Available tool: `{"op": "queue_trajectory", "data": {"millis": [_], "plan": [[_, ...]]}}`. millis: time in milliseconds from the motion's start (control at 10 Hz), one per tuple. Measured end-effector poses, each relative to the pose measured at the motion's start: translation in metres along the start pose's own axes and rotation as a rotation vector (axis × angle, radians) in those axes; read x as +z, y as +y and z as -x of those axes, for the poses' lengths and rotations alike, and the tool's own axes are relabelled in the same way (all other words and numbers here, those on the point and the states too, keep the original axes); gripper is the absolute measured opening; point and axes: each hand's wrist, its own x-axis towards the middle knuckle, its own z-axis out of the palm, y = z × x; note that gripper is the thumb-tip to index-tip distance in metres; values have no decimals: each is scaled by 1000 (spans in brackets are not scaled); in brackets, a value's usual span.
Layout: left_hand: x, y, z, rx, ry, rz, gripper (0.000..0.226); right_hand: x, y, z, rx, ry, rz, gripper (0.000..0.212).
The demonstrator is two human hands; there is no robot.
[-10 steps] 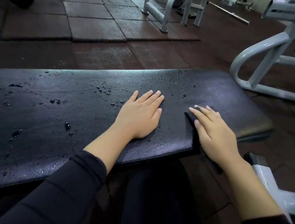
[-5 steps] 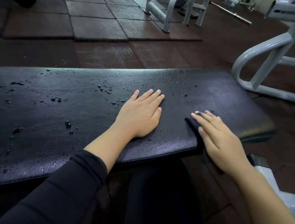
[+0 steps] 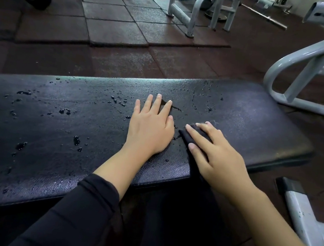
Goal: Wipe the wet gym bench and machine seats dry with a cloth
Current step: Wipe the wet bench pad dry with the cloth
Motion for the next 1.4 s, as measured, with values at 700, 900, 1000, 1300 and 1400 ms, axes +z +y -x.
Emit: {"op": "queue_trajectory", "data": {"millis": [700, 900, 1000, 1300, 1400], "plan": [[2, 2, 2, -11, 7, -23, 56, -2, 52, -72, 135, -217, 63, 47], [1, 2, 2, -8, 20, -23, 55, 5, -12, -37, -15, -205, 59, 51], [1, 2, 2, -8, 21, -19, 54, 15, -18, -65, -46, -215, 29, 47], [1, 2, 4, -15, 1, 4, 56, -7, 60, -81, 162, -219, 4, 45], [1, 2, 4, -12, -3, -2, 56, -8, 36, -47, 138, -203, 48, 46]]}}
